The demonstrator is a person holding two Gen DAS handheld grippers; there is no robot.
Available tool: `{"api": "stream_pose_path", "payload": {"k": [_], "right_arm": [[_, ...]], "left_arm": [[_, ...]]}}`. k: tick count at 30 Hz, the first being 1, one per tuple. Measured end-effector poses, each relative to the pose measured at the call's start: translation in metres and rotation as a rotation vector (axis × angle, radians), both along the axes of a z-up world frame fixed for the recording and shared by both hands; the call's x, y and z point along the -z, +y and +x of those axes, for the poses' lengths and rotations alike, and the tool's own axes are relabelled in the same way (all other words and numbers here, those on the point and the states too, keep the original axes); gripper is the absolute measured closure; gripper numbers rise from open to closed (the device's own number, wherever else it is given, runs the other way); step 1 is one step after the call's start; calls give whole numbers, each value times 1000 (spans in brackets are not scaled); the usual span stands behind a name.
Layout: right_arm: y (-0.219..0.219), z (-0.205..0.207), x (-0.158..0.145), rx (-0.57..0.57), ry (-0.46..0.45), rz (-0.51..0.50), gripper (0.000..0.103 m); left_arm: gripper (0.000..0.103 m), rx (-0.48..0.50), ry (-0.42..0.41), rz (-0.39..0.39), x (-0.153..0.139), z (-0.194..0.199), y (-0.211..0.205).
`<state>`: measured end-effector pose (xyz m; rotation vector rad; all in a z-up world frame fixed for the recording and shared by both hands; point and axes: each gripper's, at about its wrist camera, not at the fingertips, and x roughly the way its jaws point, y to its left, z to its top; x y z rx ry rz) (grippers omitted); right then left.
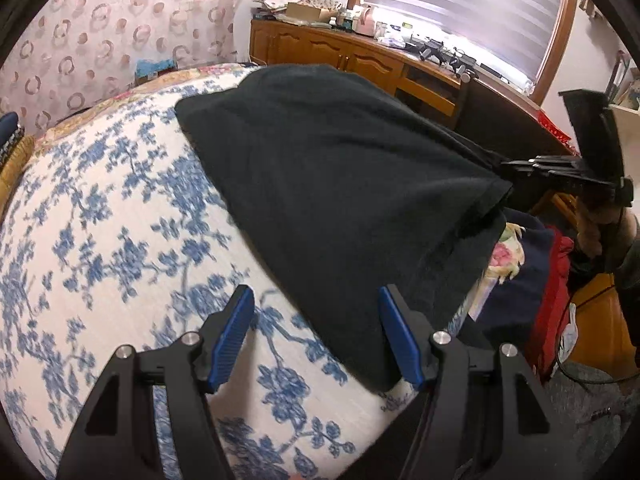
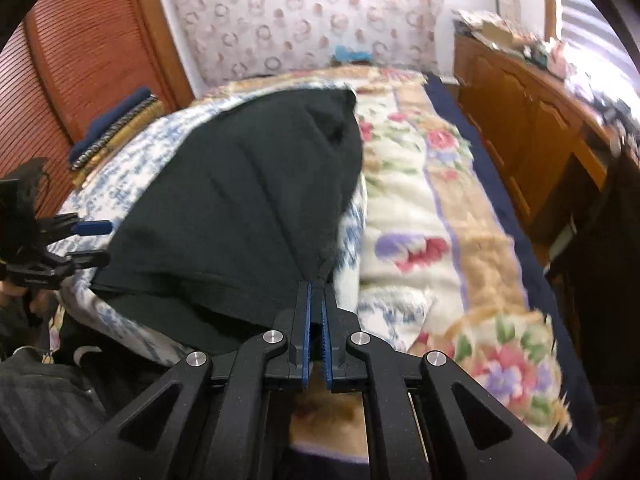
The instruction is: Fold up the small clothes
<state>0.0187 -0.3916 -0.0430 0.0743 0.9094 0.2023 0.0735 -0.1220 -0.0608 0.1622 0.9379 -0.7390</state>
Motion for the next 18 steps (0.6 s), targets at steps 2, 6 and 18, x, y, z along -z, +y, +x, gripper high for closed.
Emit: {"api": "stream_pose_path", "payload": {"k": [2,6,18], "right_arm": [[0,0,7,16,1,-8,101],[1,0,10,36,-16,-13,101],[17,-5,-16,7,-120,-34,57]], "left_arm": [[39,-12,24,-12,3,0,2],[39,-6,40,-43,4,-7,5],[101,70,-2,-41,-4,-29,-12]]}}
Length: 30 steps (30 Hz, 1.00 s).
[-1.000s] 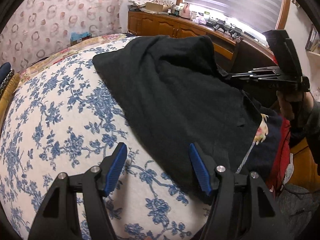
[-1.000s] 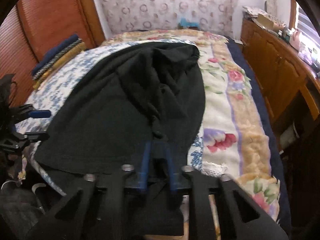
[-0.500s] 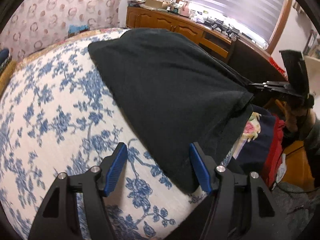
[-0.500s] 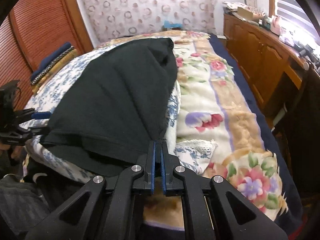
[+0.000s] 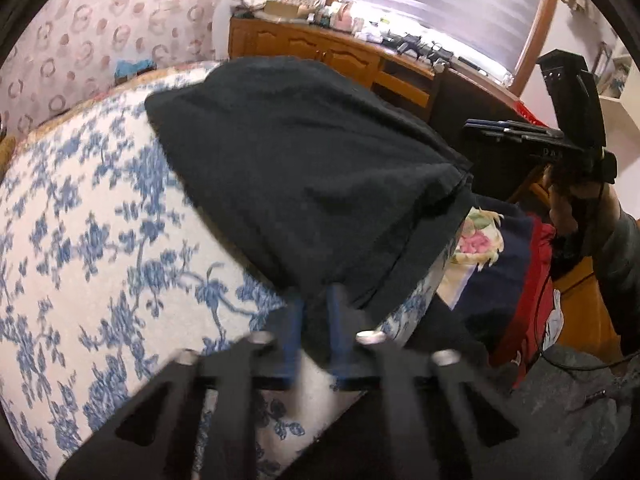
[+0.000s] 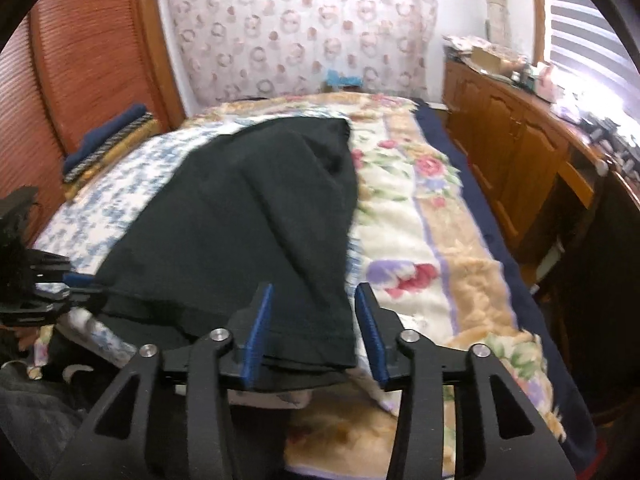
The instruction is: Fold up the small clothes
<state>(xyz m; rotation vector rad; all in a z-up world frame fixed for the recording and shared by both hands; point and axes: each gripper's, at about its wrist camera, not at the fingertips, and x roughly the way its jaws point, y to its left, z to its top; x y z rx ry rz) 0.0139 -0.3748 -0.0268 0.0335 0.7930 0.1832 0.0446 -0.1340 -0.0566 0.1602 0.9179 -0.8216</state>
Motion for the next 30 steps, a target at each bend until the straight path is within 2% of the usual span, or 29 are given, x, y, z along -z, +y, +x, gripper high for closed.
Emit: {"api": "stream_pose_path", "payload": {"k": [5,10,13,17,20,25,27,28,29,30], "right_arm": [[29,-2,-4,-112,-18,28,46],[52,-2,-3,-189,-23,25,41],[62,0,0,-219,-31,-5,39],[71,11,14,-221,-28,-128,37],[66,22,28,-171,-30,-239,37],[49,34,41,-156,8,-268,38],[41,40,40,-141,2,-262,46],[33,46,36,-129,-2,-238,54],[27,51,31,-121,-10,-217,68],[22,57,25,-118,-25,-194,77]], "left_arm": [[102,13,-64,-98,-45,11,-8],[102,14,-115,-155,-82,43,-26],[102,5,-122,-172,-93,65,-35],[102,-6,-123,-183,-99,87,-44],[102,-21,-120,-201,-100,99,-40],[102,-56,-118,-225,-101,119,-29],[102,-66,-116,-233,-101,129,-25],[102,-73,-113,-241,-101,134,-21],[102,-81,-111,-245,-100,138,-19],[102,-88,-110,-251,-101,142,-16]]}}
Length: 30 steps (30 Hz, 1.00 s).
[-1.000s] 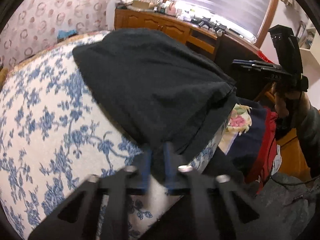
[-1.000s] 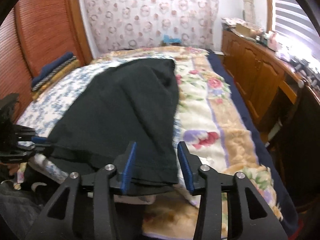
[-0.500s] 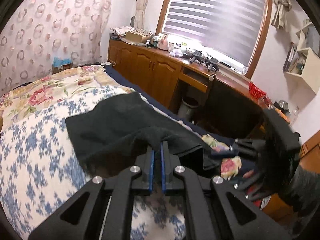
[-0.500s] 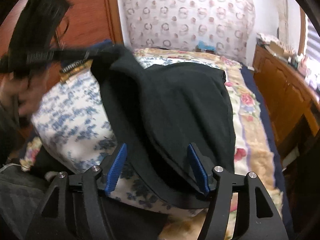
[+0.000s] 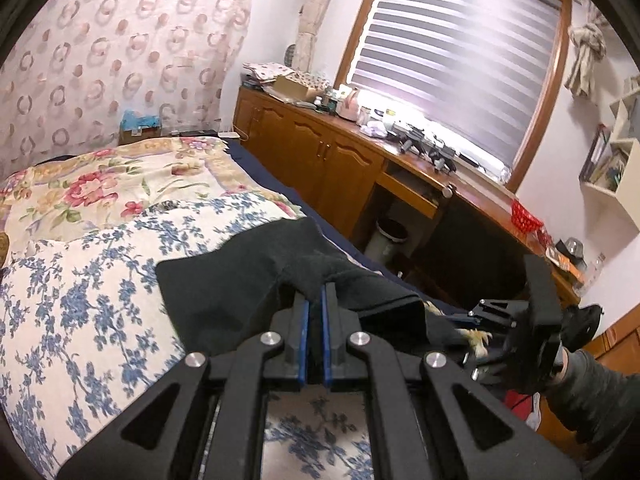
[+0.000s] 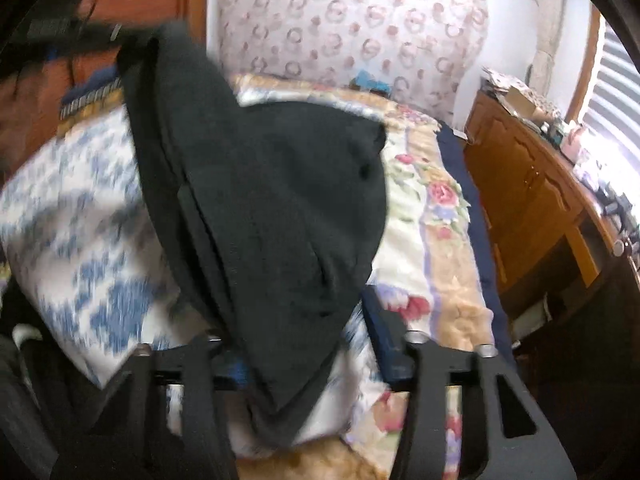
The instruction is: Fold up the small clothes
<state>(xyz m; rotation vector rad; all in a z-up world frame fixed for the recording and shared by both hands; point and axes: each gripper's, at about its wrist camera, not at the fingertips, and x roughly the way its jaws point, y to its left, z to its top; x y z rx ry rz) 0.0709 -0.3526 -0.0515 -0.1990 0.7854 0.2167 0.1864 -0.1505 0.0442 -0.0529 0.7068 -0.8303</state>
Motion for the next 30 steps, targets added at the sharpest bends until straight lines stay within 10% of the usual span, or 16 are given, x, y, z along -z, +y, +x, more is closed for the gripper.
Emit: {"api": "stream_pose_path", "payload": {"k": [2,11,16,20,30], "right_arm": [[-5,15,-16,-12,-34,2,91],[11,135,-64,-100,-137,-11,94],[14,194,-43,-76,-78,15,94],[1,224,-32,22,-54,38,60],[-39,216,-33,103,18,216,37]], "left_arm": [[102,-18,-1,-8,-1,10,7],[98,-154,-8,55,14,66,31],[75,-172,-29,81,25,84,40],[59,-181,-15,98,36,94,47],[59,-160,166,216,109,124,24]]}}
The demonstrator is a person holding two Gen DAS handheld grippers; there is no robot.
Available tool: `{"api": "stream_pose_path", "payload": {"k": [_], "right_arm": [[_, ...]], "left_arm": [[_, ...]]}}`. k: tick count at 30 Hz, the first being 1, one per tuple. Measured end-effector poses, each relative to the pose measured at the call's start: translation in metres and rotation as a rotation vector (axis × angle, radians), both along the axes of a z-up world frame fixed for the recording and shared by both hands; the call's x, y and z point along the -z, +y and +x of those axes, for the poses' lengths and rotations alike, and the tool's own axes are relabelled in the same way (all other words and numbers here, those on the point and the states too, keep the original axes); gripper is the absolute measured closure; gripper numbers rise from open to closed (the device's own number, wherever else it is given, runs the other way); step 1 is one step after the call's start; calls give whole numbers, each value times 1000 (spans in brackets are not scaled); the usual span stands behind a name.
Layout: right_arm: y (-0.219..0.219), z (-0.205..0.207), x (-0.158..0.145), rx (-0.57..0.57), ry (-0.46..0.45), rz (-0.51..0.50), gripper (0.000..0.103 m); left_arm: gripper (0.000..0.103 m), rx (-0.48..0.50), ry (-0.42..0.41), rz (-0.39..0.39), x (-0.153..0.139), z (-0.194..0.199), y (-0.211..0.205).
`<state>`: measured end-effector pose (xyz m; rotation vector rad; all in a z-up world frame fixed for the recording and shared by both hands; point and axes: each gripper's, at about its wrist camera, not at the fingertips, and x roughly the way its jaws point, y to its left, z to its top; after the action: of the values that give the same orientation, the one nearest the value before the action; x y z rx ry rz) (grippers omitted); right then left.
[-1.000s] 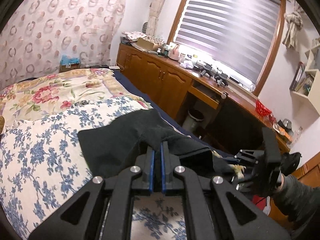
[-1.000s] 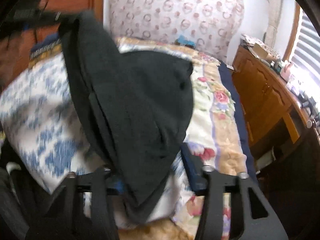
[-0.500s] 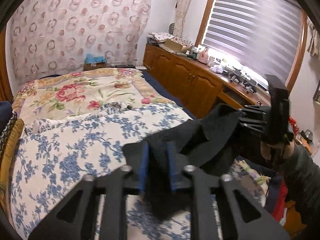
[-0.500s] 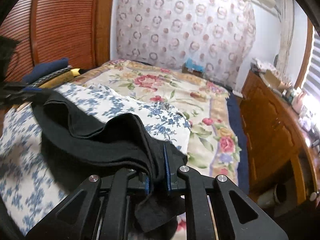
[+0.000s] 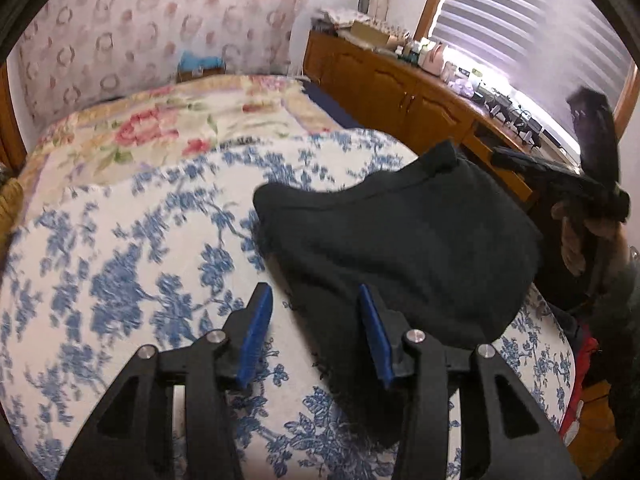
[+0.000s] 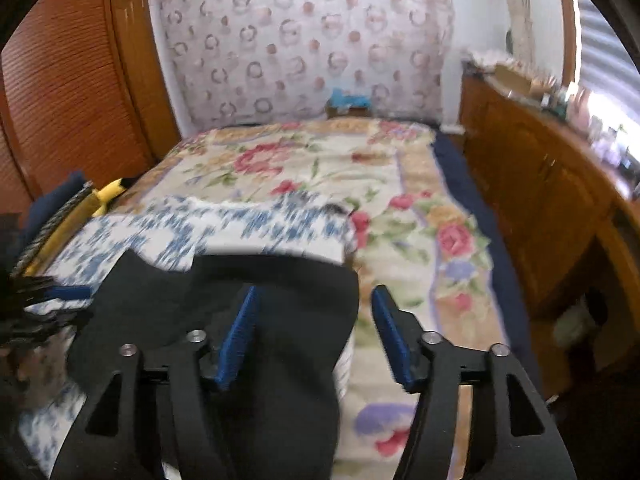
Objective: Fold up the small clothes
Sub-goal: 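Close both tools on the folded black shirt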
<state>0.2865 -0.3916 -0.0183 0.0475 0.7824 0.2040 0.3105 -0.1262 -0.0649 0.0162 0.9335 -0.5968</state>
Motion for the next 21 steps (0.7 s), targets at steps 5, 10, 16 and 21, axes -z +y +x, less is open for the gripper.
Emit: {"api": "stream_pose_path", "payload": {"k": [5,10,16,21], "right_arm": [[-1,-8,26,-18,120,66,36],[0,-7,38,-5,169,114,36],[5,-9,43,-38,193,151,45],[12,-12,44,-82,183,173,69]], "left_arm": [[59,-6,51,-11,11,9,-11],[55,-14,70,-28,16,11,-19],[55,-12,100,-63,16,20,-21],[63,11,129,-104,15,23,-18]]}}
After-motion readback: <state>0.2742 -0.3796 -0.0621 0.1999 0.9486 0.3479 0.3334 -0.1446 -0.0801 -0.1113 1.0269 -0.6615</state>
